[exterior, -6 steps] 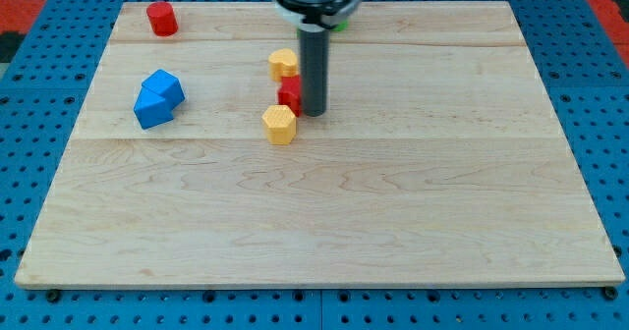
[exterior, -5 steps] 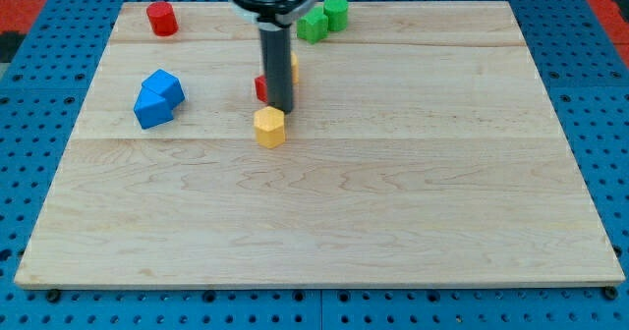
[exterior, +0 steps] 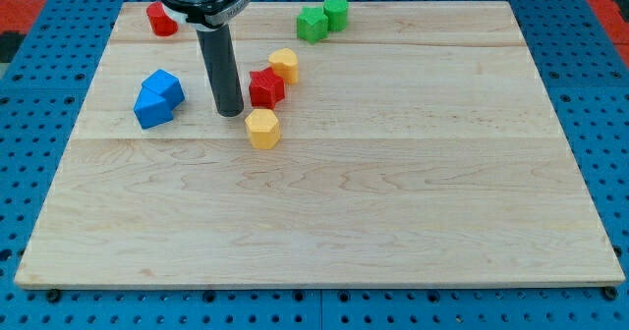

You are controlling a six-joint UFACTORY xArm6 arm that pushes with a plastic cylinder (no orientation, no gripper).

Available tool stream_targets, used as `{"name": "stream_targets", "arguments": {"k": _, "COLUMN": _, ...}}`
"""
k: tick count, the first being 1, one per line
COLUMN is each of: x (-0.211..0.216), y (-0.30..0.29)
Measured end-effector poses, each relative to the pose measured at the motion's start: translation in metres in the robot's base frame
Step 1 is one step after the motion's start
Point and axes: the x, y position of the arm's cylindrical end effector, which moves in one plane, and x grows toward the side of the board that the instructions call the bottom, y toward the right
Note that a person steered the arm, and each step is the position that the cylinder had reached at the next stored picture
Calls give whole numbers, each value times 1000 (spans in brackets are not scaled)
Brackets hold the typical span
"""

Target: Move the red star towards the red circle

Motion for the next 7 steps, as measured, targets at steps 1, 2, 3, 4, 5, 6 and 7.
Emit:
{"name": "stream_targets", "arguments": {"k": 1, "x": 0, "y": 15}}
{"name": "stream_targets", "arguments": {"k": 2, "x": -1, "y": 63}}
{"name": "stream_targets", "arguments": {"k": 3, "x": -5, "y": 68}}
{"name": "stream_targets", "arguments": {"k": 4, "x": -23, "y": 54}}
{"name": "stream_targets", "arguments": {"k": 5, "x": -43, "y": 19}}
{"name": "stream_targets", "arguments": {"k": 6, "x": -55, "y": -19}}
{"name": "stream_targets", "arguments": {"k": 7, "x": -41, "y": 8}}
